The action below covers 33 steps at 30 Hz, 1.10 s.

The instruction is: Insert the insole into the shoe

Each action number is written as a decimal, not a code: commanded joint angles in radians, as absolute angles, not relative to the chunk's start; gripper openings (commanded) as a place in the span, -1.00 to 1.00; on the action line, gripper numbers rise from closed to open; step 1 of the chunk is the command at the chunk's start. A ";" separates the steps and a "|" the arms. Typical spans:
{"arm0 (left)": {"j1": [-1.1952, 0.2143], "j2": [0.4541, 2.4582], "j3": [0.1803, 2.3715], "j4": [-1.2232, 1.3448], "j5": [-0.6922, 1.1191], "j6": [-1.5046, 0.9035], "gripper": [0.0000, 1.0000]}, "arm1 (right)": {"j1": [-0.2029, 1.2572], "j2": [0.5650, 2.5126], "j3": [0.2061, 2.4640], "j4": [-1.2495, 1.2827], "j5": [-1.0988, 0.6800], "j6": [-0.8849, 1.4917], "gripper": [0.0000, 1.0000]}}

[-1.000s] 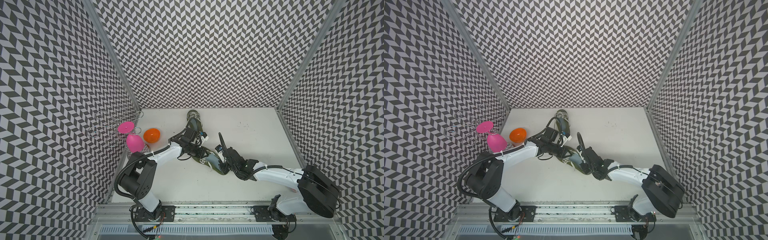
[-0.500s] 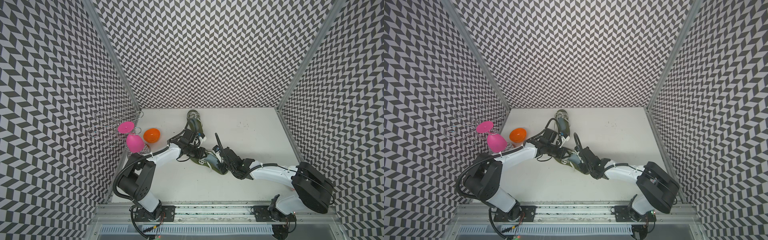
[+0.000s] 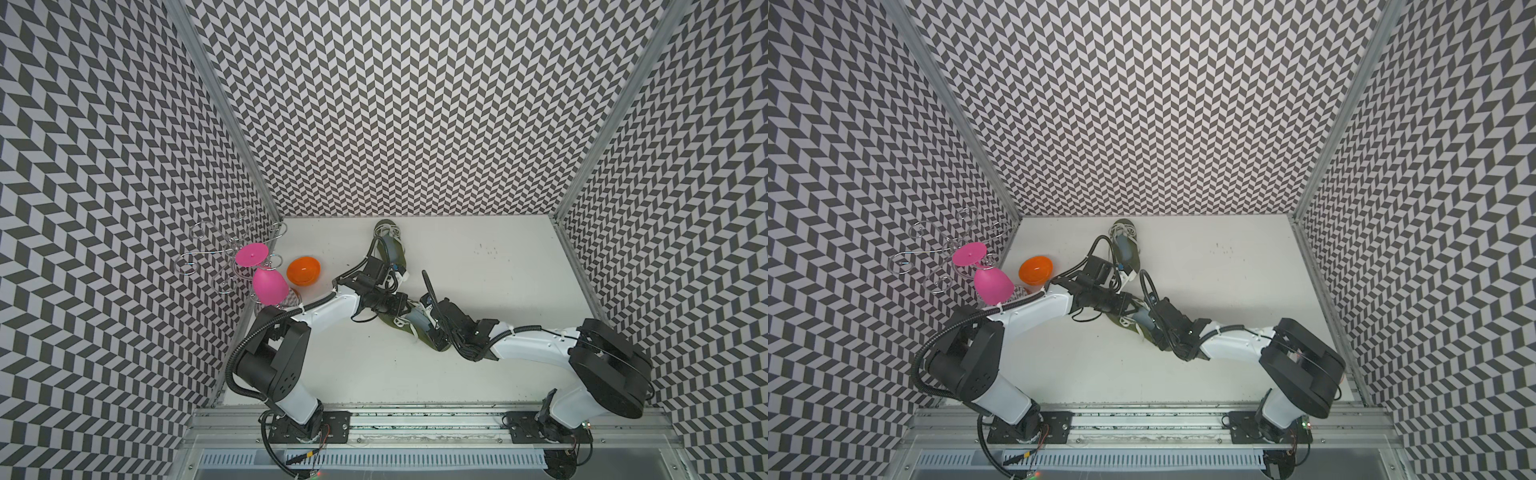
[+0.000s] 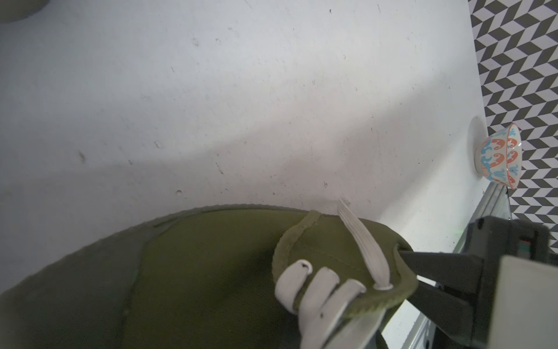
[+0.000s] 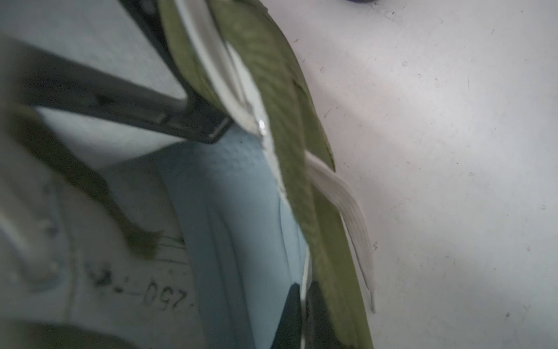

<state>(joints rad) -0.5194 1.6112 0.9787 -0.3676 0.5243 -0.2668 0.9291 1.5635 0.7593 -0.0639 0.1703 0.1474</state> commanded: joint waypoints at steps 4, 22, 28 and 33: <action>-0.555 1.578 0.975 -0.295 0.663 -0.293 -0.94 | 0.952 1.524 0.810 0.147 0.081 0.173 -1.00; -0.526 1.546 1.012 -0.305 0.610 -0.324 -0.96 | 0.952 1.623 0.761 0.006 0.131 0.176 -1.00; -0.524 1.545 1.010 -0.352 0.424 -0.335 -0.96 | 0.953 1.549 0.845 -0.083 0.236 0.170 -0.07; -0.524 1.543 1.001 -0.350 0.395 -0.348 -0.96 | 0.948 1.487 0.891 -0.124 0.266 0.163 0.22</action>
<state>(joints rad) -0.5171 1.5929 0.9726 -0.3882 0.4000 -0.3206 0.9463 1.5478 0.8543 -0.1287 0.2234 0.1616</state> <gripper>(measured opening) 0.061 0.595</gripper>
